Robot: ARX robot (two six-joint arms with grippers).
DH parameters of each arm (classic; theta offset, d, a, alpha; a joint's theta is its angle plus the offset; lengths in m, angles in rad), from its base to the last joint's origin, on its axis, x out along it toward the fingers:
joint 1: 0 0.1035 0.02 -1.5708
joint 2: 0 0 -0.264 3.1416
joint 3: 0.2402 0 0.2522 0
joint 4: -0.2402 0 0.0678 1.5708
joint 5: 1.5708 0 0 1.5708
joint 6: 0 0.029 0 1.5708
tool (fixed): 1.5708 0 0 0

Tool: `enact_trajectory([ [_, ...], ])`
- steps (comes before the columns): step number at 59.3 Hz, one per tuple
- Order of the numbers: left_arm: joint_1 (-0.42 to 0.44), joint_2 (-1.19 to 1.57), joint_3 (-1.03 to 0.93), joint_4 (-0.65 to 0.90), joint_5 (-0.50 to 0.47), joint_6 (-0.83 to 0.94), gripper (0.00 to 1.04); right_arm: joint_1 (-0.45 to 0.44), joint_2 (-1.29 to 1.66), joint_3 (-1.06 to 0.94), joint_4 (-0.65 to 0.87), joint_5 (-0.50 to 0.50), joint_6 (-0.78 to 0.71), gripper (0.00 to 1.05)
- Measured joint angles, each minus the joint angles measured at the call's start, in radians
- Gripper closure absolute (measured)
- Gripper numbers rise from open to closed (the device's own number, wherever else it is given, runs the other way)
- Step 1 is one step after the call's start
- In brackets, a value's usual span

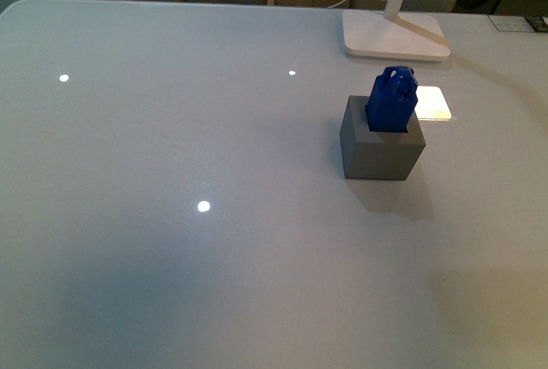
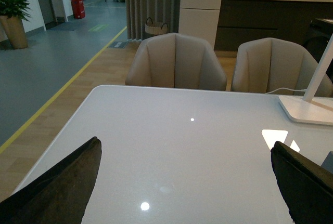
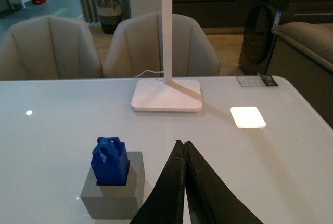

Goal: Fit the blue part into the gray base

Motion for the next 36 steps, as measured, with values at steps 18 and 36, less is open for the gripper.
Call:
enact_trajectory([
  [18, 0.0, 0.0, 0.0, 0.0, 0.0, 0.0, 0.07, -0.073, -0.254, -0.092, -0.162, -0.072, 0.0, 1.03],
  [36, 0.0, 0.0, 0.0, 0.0, 0.0, 0.0, 0.07, -0.073, -0.508, -0.135, -0.367, -0.072, 0.0, 1.03],
])
